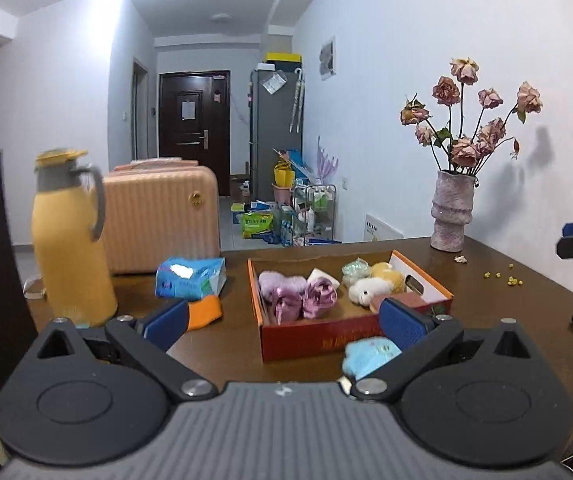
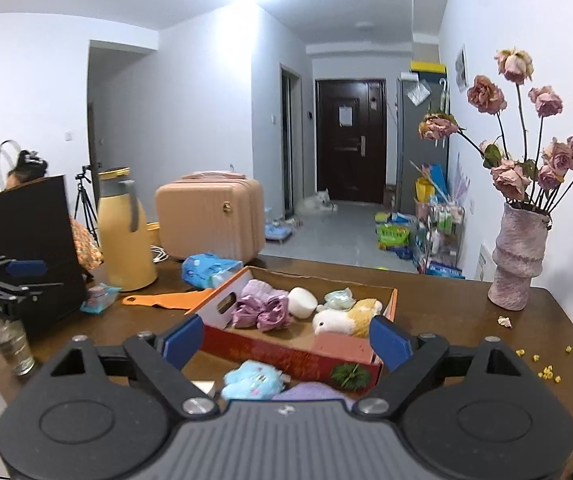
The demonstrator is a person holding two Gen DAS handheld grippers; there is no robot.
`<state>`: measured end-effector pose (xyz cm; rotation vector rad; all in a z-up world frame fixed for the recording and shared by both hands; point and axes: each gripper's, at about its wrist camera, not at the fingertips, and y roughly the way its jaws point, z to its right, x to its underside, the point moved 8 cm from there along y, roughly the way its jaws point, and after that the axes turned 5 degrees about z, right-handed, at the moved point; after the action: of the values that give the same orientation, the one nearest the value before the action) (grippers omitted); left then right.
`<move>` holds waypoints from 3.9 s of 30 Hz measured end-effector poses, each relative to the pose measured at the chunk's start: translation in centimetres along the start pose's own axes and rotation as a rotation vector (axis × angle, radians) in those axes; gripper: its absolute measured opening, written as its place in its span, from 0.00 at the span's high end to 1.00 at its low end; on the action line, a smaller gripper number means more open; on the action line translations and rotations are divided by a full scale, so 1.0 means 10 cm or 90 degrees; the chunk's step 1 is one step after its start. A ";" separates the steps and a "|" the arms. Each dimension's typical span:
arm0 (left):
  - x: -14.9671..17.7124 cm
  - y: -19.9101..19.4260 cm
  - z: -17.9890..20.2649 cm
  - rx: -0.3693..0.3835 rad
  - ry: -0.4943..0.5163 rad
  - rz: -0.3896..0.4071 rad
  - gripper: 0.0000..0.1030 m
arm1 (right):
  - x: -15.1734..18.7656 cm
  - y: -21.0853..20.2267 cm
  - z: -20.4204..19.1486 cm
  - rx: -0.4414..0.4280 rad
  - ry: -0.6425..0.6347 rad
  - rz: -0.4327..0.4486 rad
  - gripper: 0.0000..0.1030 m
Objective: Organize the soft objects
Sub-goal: 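Reach the left tool to the white wedge sponge while the right tool reaches the snack packet, then grasp the white wedge sponge with the left tool while the right tool grasps the snack packet, then carry the wedge sponge and snack packet over the box and release both inside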
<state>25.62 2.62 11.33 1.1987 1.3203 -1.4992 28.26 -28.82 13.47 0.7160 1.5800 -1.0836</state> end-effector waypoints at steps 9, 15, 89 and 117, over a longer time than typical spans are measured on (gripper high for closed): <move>0.88 -0.37 -0.05 -0.030 -0.023 -0.034 0.00 | 0.91 -0.38 -0.42 -0.001 -0.044 0.000 0.05; 1.17 -0.43 -0.08 -0.034 -0.054 -0.065 0.00 | 1.40 -0.38 -0.48 -0.006 0.042 -0.032 0.05; 1.29 0.45 0.66 0.137 -0.036 -0.138 0.67 | 1.64 0.24 -0.16 0.065 0.071 -0.084 0.87; 0.42 2.18 0.14 0.093 0.011 -0.129 0.64 | 0.46 1.93 0.13 -0.035 0.046 -0.057 0.86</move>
<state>45.28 -1.80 1.98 1.1983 1.3978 -1.7594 44.27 -22.38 3.52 0.6592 1.7118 -1.0857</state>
